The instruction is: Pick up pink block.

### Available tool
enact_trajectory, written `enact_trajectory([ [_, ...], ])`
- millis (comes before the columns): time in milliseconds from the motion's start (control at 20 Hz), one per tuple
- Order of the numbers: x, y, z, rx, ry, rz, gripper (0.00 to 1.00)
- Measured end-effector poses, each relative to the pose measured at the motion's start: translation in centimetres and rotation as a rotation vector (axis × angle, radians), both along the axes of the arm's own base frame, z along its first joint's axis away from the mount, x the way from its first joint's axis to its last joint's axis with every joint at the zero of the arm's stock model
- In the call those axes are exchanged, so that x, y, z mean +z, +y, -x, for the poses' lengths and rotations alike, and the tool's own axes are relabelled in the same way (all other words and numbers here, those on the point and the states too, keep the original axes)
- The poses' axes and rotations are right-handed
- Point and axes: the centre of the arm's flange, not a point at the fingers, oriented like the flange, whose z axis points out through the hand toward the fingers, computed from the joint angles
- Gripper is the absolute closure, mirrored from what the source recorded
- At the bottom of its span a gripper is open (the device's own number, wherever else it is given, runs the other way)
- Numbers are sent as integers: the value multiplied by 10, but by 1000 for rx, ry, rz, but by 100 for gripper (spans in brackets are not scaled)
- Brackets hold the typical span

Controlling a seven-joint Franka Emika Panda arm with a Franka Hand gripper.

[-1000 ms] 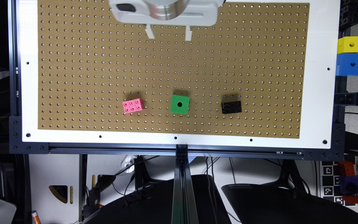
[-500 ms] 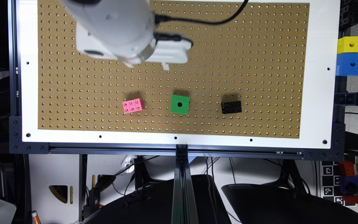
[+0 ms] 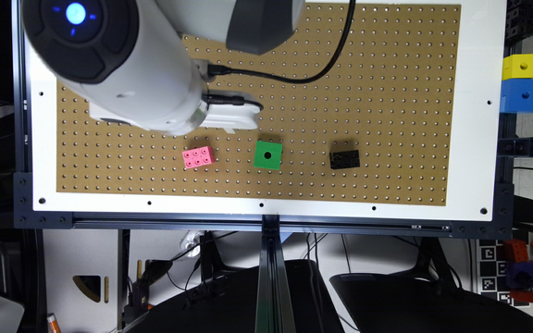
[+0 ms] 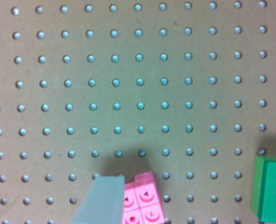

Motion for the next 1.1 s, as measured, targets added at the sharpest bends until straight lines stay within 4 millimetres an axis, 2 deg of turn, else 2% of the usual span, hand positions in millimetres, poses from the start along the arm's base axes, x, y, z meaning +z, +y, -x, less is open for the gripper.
enact_trajectory([
  [250,1,-4,-4,-2,-5,2,0],
  [500,2,-44,-14,3,-19,13,0],
  [850,-6,-44,-23,9,-14,10,0],
  [1100,-57,-43,-30,13,11,2,0],
])
